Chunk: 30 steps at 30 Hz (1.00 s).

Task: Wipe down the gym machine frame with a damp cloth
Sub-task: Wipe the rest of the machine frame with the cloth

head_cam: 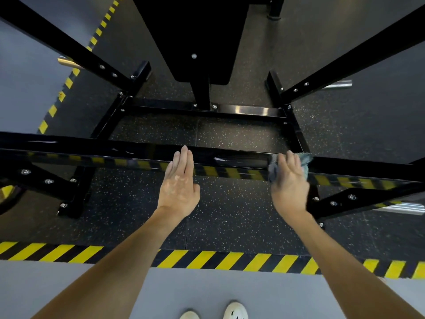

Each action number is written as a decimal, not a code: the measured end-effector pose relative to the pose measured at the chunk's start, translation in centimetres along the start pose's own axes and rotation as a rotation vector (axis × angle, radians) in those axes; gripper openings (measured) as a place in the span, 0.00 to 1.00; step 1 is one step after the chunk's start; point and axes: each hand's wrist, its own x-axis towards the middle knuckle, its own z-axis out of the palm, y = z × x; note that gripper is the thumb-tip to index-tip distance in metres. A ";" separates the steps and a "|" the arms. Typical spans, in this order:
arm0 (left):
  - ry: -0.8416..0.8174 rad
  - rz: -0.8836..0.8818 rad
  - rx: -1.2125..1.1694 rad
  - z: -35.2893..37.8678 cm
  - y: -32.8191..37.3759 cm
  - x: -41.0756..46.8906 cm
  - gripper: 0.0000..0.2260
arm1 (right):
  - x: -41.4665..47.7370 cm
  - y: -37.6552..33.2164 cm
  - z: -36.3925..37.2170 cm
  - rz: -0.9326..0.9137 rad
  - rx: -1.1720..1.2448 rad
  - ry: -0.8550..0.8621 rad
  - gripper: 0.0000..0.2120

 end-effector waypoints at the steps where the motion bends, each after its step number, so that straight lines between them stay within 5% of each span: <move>1: -0.001 -0.002 0.000 0.1 0.1 0.0 0.36 | -0.1 -1.9 1.0 -0.023 0.003 0.023 0.25; 7: -0.023 -0.011 0.051 0.0 -0.1 -0.1 0.37 | -0.7 -14.3 4.4 -0.304 0.180 -0.102 0.28; 11: -0.044 -0.006 0.027 -0.5 -0.3 -0.1 0.38 | 0.2 -11.4 3.8 -0.464 0.105 -0.132 0.32; 17: -0.014 0.006 -0.011 -0.3 -0.3 -0.2 0.37 | -0.2 0.7 0.5 -0.246 -0.014 -0.040 0.35; 21: 0.004 0.003 -0.035 0.1 -0.2 -0.3 0.38 | -0.2 -2.5 2.1 -0.118 0.003 0.042 0.27; 27: -0.031 -0.001 0.006 -0.4 -0.4 -0.3 0.39 | -0.1 -13.1 5.4 -0.375 0.119 -0.066 0.28; 30: -0.053 0.011 0.053 -0.9 -0.6 -0.2 0.40 | 0.8 -12.1 4.9 -0.504 0.083 -0.108 0.29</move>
